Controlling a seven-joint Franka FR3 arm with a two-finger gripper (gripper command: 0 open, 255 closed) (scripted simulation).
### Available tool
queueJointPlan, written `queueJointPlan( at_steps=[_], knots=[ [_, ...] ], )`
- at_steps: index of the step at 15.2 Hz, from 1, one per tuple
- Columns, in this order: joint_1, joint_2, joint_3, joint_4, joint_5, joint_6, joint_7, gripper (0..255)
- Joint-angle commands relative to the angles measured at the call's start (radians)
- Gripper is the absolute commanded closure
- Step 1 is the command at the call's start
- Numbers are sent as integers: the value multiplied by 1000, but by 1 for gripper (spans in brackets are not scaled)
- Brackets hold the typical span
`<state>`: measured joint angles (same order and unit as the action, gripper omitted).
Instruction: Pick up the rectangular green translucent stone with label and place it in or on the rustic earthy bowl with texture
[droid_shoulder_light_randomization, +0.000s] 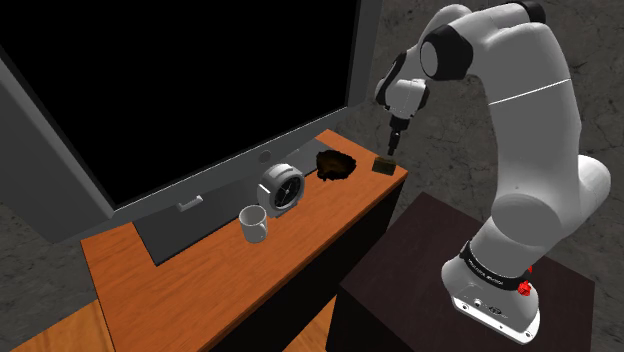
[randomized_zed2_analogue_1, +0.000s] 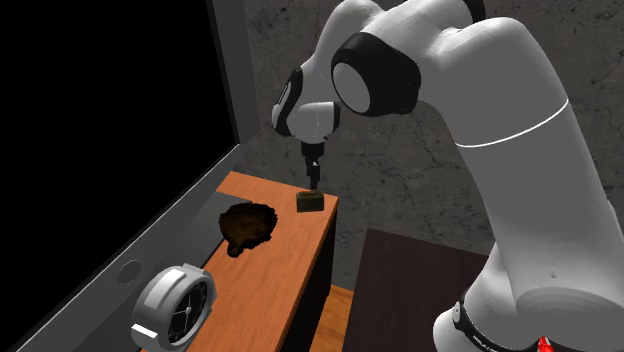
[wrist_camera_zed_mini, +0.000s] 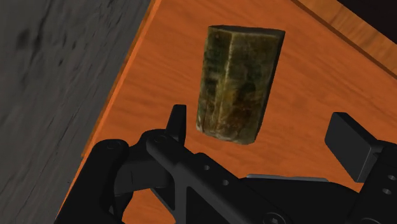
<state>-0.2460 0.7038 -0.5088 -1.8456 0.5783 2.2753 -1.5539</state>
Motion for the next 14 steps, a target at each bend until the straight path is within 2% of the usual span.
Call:
queueJointPlan(
  at_steps=[1, 4, 12, 13, 14],
  knots=[
    [-7, 18, 10, 2, 12, 15, -10, 0],
    [-16, 51, 29, 4, 33, 45, -22, 0],
    [-16, 51, 29, 4, 33, 44, -22, 0],
    [-16, 51, 29, 4, 33, 44, -22, 255],
    [-16, 51, 29, 4, 33, 44, -22, 255]
  ],
)
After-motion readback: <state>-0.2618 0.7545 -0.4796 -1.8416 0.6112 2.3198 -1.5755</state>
